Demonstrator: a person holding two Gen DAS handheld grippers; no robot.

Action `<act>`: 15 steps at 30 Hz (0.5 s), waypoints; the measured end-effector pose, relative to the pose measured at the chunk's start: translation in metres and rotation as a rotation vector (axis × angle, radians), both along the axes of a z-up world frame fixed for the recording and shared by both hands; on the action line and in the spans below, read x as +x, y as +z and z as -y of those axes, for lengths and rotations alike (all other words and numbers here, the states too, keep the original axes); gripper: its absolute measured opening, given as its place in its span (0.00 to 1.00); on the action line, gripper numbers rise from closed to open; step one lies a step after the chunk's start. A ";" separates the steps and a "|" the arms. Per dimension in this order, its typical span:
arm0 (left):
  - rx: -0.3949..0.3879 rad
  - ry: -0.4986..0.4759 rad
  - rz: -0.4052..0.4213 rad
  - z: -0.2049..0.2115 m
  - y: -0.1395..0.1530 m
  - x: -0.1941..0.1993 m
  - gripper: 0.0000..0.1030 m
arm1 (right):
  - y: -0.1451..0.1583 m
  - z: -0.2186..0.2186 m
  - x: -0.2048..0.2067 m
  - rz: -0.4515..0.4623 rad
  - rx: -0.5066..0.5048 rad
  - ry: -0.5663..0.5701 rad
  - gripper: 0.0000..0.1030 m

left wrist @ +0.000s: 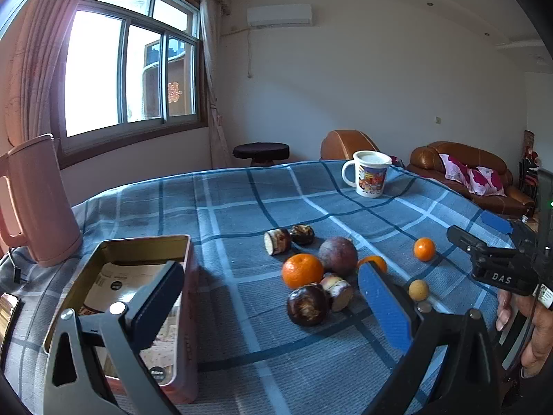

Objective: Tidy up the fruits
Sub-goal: 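Move the right gripper to the lone orange and close on it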

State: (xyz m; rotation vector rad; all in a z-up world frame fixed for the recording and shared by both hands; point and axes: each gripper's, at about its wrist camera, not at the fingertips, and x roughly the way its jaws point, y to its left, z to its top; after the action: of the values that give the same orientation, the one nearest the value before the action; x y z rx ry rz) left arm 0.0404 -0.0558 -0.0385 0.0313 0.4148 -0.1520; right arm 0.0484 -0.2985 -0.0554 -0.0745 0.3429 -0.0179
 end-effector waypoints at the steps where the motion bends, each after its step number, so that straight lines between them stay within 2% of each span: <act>1: 0.004 -0.012 -0.002 0.007 -0.001 0.004 1.00 | -0.003 0.006 0.004 -0.018 0.003 -0.012 0.99; 4: 0.010 -0.052 -0.022 0.027 -0.006 0.017 0.99 | -0.014 0.018 0.022 -0.089 0.021 -0.010 0.94; 6: 0.011 -0.066 -0.039 0.037 -0.010 0.025 0.99 | -0.018 0.018 0.033 -0.145 0.036 0.014 0.80; 9: 0.021 -0.066 -0.067 0.048 -0.017 0.038 0.97 | -0.020 0.012 0.044 -0.195 -0.009 0.030 0.80; 11: 0.003 -0.080 -0.095 0.048 -0.019 0.042 0.92 | -0.025 0.007 0.053 -0.242 -0.034 0.052 0.78; 13: -0.005 -0.084 -0.104 0.048 -0.019 0.043 0.91 | -0.032 0.007 0.064 -0.297 -0.032 0.070 0.65; 15: -0.002 -0.093 -0.113 0.050 -0.021 0.044 0.90 | -0.036 0.008 0.071 -0.335 -0.018 0.084 0.62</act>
State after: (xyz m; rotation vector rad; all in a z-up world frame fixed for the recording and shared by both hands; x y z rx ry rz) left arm 0.0848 -0.1061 -0.0591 0.0397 0.5262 -0.2464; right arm 0.1191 -0.3062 -0.0916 -0.1105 0.6747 0.0754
